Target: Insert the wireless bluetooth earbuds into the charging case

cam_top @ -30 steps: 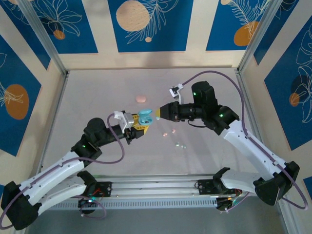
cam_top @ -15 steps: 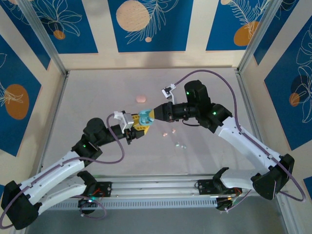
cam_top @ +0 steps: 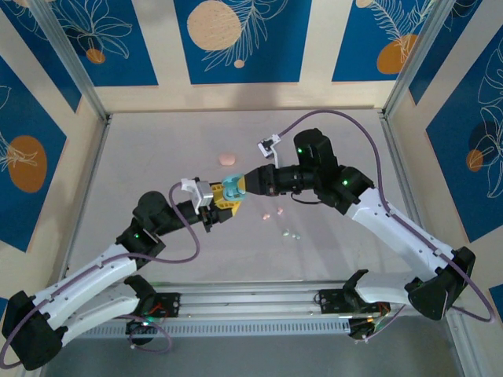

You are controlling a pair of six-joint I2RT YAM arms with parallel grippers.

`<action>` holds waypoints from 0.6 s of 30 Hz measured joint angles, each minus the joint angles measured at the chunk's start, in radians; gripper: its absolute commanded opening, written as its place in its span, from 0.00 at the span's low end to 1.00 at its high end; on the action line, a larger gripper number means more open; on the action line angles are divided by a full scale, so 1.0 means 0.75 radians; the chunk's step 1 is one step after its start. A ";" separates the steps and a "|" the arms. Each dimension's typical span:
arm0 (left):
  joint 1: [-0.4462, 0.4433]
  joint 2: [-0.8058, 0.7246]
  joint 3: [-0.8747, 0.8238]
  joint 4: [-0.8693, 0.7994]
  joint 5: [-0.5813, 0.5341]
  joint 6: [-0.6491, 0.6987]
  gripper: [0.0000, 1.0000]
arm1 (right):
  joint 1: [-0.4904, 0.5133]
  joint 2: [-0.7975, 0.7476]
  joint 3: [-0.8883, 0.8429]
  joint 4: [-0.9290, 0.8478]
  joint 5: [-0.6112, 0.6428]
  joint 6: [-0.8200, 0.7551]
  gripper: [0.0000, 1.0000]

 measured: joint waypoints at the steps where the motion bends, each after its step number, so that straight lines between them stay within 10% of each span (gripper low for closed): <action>1: 0.000 0.000 -0.002 0.003 0.001 -0.005 0.26 | 0.003 0.002 0.008 -0.012 0.011 -0.010 0.25; 18: 0.000 0.000 -0.012 0.001 -0.004 -0.026 0.26 | 0.026 -0.009 0.030 -0.084 0.124 -0.065 0.48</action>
